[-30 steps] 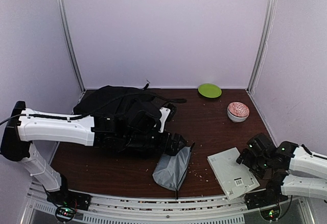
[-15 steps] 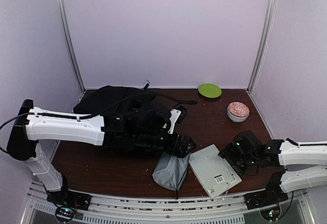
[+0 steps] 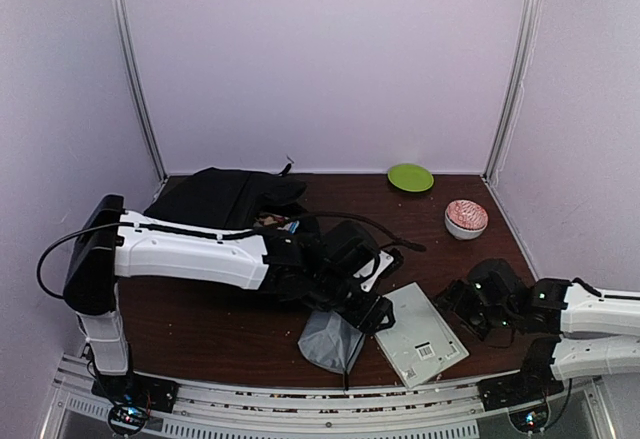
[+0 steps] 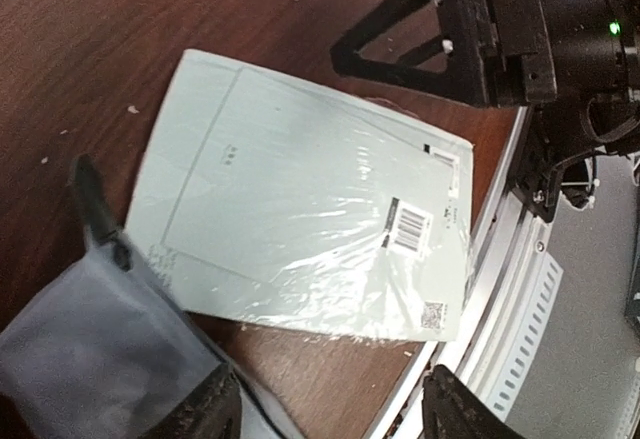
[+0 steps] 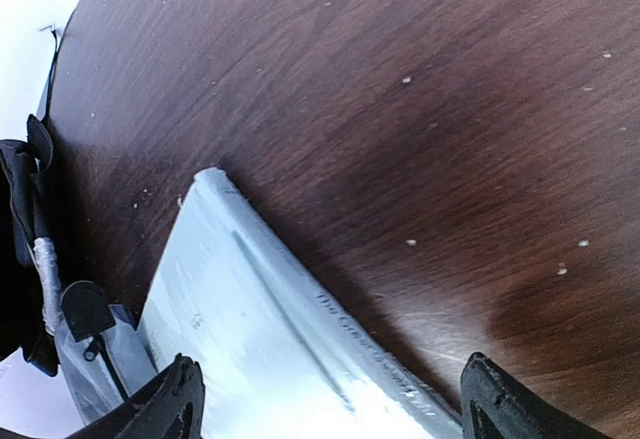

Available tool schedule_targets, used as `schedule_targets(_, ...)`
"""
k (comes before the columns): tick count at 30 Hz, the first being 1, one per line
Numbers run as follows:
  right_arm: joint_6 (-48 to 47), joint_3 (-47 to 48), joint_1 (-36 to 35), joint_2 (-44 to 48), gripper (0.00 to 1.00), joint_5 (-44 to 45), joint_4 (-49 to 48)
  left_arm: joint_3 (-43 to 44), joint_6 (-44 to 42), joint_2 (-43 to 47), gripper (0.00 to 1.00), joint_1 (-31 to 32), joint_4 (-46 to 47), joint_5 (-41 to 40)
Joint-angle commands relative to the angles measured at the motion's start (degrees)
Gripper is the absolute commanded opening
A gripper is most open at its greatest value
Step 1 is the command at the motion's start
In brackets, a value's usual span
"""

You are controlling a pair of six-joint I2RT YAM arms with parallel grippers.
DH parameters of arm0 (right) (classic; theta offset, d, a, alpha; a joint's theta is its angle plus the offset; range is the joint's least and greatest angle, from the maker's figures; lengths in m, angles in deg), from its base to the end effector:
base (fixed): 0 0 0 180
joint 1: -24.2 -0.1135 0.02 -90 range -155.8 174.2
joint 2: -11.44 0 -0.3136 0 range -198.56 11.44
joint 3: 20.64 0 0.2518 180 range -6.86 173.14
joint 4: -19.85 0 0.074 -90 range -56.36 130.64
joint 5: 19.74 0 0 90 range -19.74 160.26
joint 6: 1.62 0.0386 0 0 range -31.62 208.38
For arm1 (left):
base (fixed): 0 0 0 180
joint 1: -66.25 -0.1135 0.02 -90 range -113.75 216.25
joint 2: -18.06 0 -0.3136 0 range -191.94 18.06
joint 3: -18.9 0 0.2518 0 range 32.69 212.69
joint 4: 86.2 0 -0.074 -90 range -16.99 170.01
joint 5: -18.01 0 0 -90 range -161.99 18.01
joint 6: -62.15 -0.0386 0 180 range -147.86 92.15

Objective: Pack the student bag
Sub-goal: Adjust the book at the center of the board.

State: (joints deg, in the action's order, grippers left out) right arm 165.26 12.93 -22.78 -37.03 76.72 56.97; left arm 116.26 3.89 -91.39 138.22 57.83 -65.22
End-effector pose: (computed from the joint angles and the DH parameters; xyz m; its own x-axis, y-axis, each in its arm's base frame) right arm 0.0882 0.0881 0.1950 -0.7836 0.5787 -0.2261 0.3696 0.7266 0.5792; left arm 0.1336 -0.4252 0.2729 -0.7054 0.4793 -0.5223 0.7027 0.5698 -0.4262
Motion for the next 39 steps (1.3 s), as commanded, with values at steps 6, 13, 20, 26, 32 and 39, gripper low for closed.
schedule_targets(6, -2.47, -4.05, -0.25, 3.44, 0.88, 1.89, 0.76, 8.89, -1.24, -11.71, 0.56, 1.91, -5.03, 3.43)
schedule_targets(13, -4.25, -4.32, -1.30, -1.22, 0.88, -1.88, -4.52, -0.50, 3.95, -10.77, 0.49, 0.02, -6.02, -1.98)
schedule_targets(20, -4.03, -3.70, -5.36, -6.97, 0.87, -3.82, -9.24, -9.13, 8.00, -5.93, 0.48, -3.73, -2.82, -3.90)
schedule_targets(26, -0.04, -3.59, -10.43, -9.24, 0.87, -3.21, -12.02, -8.61, 9.24, -3.38, 0.54, -4.97, -0.49, -1.68)
schedule_targets(32, 6.25, -5.05, -14.58, -8.18, 0.85, -0.92, -14.94, -9.39, 14.13, -3.61, 0.65, -5.44, 8.50, 8.73)
schedule_targets(39, 8.75, -7.60, -15.38, -6.18, 0.84, -0.48, -17.36, -7.83, 16.46, -7.36, 0.68, -5.43, 11.83, 13.35)
